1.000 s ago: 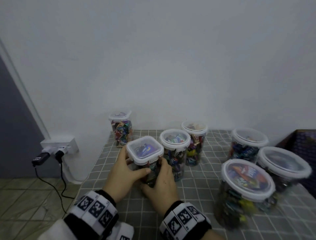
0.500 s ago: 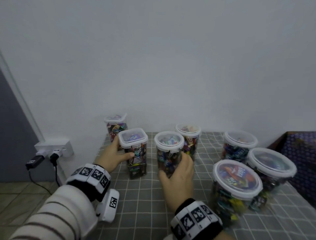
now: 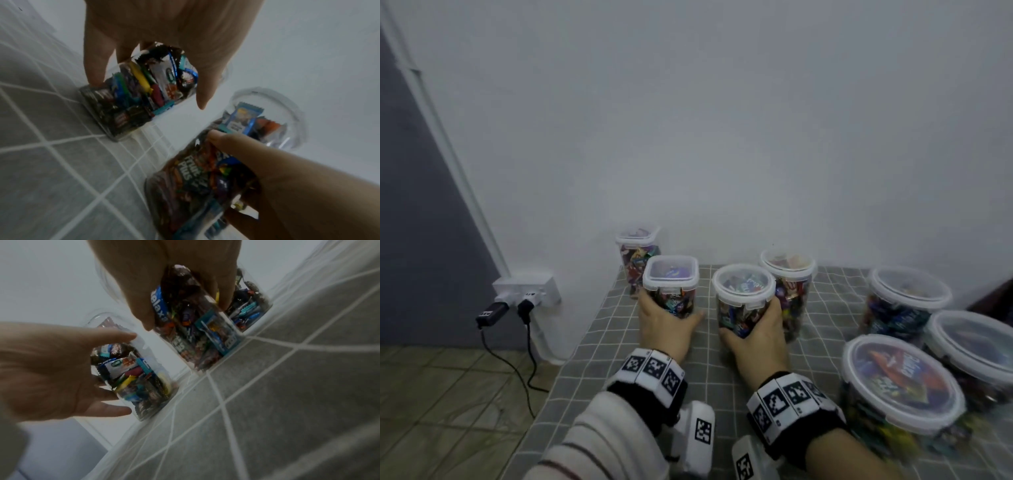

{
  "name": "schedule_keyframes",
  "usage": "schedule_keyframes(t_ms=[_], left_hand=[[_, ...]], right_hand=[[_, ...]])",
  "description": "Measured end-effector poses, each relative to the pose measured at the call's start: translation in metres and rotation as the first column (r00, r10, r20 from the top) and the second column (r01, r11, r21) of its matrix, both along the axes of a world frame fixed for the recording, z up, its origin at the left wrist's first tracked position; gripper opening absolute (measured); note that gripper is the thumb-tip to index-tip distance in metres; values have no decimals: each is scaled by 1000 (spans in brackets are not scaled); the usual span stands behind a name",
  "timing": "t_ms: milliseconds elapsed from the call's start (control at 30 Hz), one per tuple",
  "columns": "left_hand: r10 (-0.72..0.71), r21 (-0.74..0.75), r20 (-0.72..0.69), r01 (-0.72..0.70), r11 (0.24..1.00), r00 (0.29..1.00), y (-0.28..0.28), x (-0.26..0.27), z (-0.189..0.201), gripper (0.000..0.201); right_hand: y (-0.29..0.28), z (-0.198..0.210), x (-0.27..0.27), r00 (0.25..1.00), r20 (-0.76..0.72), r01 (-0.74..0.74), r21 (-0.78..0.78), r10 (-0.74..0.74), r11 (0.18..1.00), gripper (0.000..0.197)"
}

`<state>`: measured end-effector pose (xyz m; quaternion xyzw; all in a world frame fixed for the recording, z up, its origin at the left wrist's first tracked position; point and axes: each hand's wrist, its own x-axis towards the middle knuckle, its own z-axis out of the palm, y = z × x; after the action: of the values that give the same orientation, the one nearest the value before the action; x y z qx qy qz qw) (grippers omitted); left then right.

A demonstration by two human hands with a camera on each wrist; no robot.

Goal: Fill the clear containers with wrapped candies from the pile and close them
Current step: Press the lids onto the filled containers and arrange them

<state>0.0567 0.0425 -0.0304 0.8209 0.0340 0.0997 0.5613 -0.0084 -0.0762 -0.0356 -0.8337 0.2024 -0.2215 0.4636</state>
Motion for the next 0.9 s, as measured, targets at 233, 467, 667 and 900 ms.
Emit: schedule_keyframes(t_ms=[233,467,667,900], left_hand=[[76,-17,-14,-76,997,997,-11,24,-1,99],[40,-37,30,-39,999,999,-19,48,-4,99],[39,-36,48,-37,999,998,-29,81,-9,103],[55,-76,66,-50,996,996,-32,105,-17,107]], right_hand=[[-5,-3,6,999,3,-37,-31,37,999,101],[-9,-10,15,998,26,-47,-65,49,997,101],[-11,-17,24,996,73,-51,-53,55,997,101],[-12,-23,31,992,109,-59,-58,65,997,102]])
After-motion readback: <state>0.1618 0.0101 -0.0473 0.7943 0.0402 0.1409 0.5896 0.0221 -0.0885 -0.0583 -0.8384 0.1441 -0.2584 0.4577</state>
